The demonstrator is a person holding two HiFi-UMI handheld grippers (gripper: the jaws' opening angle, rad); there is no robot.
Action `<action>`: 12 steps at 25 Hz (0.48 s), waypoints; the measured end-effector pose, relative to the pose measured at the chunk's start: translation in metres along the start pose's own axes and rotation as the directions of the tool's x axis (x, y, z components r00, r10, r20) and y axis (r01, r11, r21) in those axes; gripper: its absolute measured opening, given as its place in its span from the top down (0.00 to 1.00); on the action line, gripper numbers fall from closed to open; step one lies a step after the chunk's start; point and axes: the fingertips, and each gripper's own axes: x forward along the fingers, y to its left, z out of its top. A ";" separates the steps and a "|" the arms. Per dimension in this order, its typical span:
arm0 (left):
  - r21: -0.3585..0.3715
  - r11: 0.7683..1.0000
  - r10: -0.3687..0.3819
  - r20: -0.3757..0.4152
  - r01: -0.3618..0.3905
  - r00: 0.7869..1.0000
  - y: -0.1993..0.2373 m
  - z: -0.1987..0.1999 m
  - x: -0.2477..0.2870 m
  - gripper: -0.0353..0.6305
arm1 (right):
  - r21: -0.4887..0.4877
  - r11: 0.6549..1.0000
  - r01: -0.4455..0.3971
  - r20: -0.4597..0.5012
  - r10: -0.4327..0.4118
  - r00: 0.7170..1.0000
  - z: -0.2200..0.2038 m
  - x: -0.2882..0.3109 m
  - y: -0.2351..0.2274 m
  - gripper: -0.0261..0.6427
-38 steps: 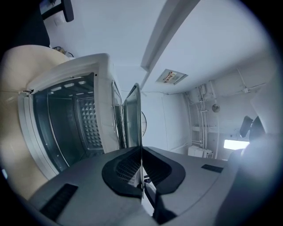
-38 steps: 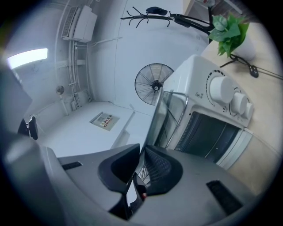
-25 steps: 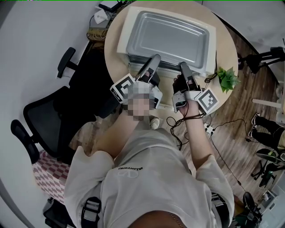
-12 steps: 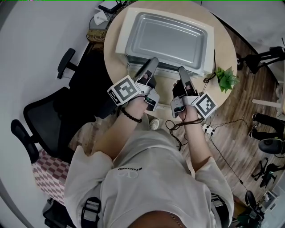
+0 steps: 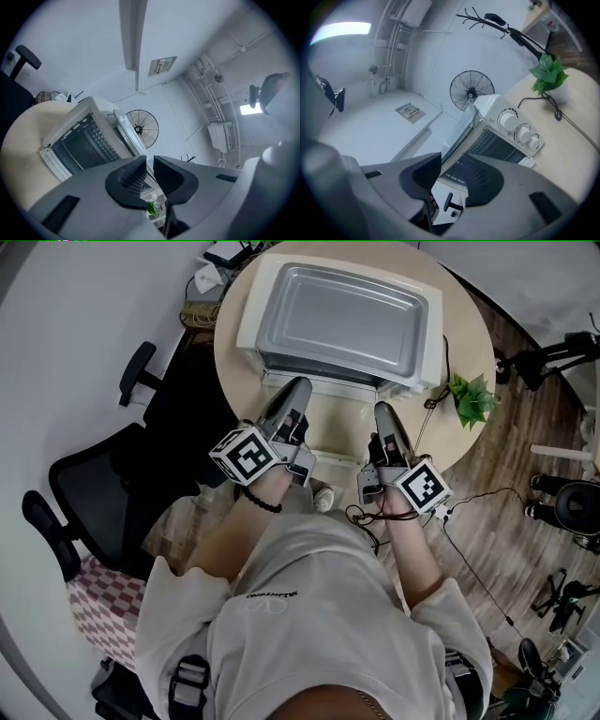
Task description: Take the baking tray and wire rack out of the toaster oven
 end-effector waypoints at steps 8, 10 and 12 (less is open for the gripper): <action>0.313 0.950 -0.011 0.018 0.005 1.000 -0.017 0.005 -0.029 0.94 | -0.297 0.955 -0.011 0.073 0.034 0.997 0.025 -0.038 0.018 0.95; 0.468 0.884 -0.016 0.017 0.006 1.000 -0.028 0.006 -0.039 0.94 | -0.406 0.914 0.000 0.097 0.044 0.994 0.032 -0.052 0.024 0.96; 0.631 0.776 0.001 0.005 -0.003 1.000 -0.039 0.003 -0.050 0.94 | -0.520 0.854 0.014 0.124 0.059 0.991 0.039 -0.065 0.033 0.96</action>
